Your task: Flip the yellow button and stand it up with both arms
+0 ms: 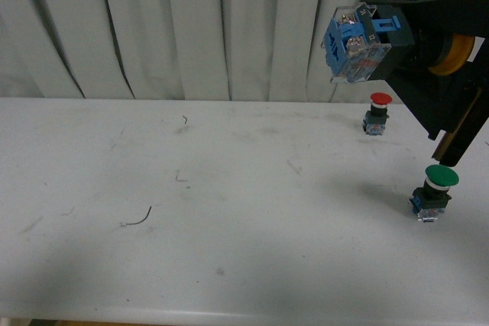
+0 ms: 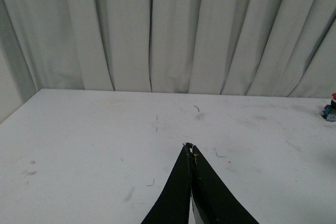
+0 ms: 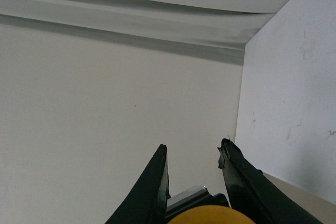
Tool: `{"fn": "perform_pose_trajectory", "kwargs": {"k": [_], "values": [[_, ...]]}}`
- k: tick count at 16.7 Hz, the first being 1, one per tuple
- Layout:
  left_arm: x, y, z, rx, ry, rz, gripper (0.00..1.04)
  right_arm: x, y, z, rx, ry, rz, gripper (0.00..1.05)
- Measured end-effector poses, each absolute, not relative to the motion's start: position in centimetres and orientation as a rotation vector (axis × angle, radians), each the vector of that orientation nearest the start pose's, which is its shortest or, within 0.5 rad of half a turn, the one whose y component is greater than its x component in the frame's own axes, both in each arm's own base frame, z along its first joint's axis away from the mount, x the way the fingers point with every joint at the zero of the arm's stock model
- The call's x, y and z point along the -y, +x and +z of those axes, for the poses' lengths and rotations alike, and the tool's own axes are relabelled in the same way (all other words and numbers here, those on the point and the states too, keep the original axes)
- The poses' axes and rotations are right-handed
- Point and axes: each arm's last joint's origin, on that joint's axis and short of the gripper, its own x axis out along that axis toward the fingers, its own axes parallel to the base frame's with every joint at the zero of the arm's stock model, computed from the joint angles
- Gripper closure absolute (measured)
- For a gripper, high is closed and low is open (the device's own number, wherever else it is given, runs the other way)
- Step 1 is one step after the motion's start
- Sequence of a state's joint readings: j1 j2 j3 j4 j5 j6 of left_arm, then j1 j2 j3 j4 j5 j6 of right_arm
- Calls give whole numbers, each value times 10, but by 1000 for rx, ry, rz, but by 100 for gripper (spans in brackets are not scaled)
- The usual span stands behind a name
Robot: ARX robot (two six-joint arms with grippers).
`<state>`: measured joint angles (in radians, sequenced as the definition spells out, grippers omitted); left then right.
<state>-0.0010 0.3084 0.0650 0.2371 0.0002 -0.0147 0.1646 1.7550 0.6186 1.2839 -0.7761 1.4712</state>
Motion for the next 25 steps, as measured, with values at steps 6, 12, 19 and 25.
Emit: {"fn": "perform_pose_trajectory", "kwargs": {"k": [6,12,19,25], "values": [[0,114,179,-1,-15,-1,103,-71,306,177,-571,1307,856,74],[0,97,169,19,-14,0,103,-73,306,177,-574,1304,862,74],[0,98,166,-3,-14,-1,64,-74,306,177,-577,1299,867,74],[0,98,166,-3,-14,-1,7,-60,307,203,-338,1074,888,74]]}}
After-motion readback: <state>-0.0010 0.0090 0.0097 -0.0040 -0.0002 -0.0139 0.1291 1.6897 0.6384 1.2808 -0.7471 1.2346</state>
